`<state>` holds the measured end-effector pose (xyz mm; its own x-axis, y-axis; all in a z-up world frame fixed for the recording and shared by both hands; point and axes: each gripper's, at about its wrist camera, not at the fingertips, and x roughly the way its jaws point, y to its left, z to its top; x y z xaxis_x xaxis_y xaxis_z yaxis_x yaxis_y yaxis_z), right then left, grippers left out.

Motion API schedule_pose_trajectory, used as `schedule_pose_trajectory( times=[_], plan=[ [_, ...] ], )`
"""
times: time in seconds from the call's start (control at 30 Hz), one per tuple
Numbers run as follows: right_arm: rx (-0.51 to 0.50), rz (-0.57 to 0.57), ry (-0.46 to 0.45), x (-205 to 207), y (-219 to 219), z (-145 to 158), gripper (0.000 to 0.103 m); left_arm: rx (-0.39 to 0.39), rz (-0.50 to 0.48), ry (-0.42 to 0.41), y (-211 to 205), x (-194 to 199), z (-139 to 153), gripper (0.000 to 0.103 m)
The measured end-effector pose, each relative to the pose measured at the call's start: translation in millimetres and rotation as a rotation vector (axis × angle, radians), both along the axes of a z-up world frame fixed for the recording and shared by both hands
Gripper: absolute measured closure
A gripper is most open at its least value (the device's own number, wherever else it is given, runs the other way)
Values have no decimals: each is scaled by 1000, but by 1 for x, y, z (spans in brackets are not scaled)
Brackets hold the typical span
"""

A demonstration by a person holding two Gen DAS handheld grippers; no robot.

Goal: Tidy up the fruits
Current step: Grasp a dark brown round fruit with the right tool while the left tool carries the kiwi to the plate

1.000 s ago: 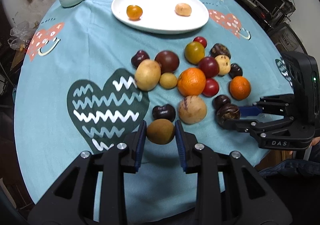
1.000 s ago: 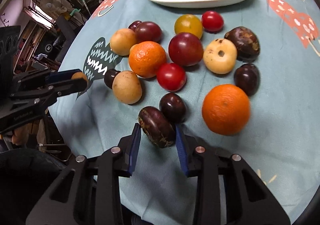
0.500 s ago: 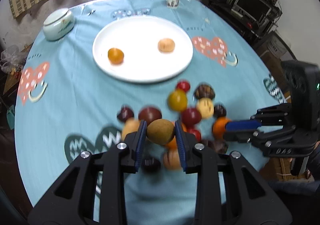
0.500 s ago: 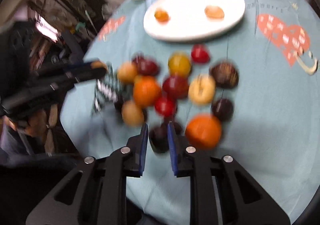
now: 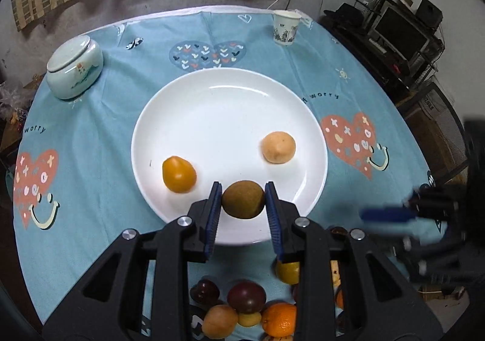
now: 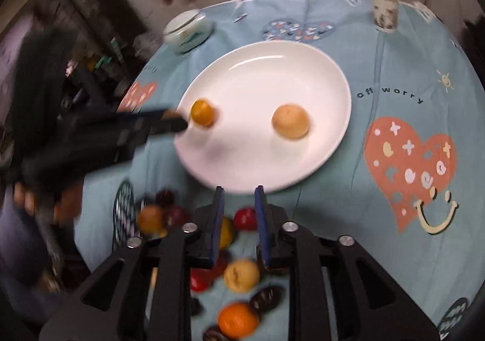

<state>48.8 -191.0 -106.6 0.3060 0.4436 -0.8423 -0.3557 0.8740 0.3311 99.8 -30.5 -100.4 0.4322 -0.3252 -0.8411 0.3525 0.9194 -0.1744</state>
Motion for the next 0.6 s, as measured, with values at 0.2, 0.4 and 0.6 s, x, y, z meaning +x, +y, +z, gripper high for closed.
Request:
schedule_pose_trajectory(
  times=[0.2,0.4,0.6],
  plan=[
    [-140,241,137,-114,11,-35,32,-38,5,-13,11,-12,9,74],
    [-265,225,114,-137,24,-76,46,-20,-15,-4,5,-23,10,74],
    [-213,270,131,-136,21,-56,61,-15,-20,-2,8,-27,8,74]
  ],
)
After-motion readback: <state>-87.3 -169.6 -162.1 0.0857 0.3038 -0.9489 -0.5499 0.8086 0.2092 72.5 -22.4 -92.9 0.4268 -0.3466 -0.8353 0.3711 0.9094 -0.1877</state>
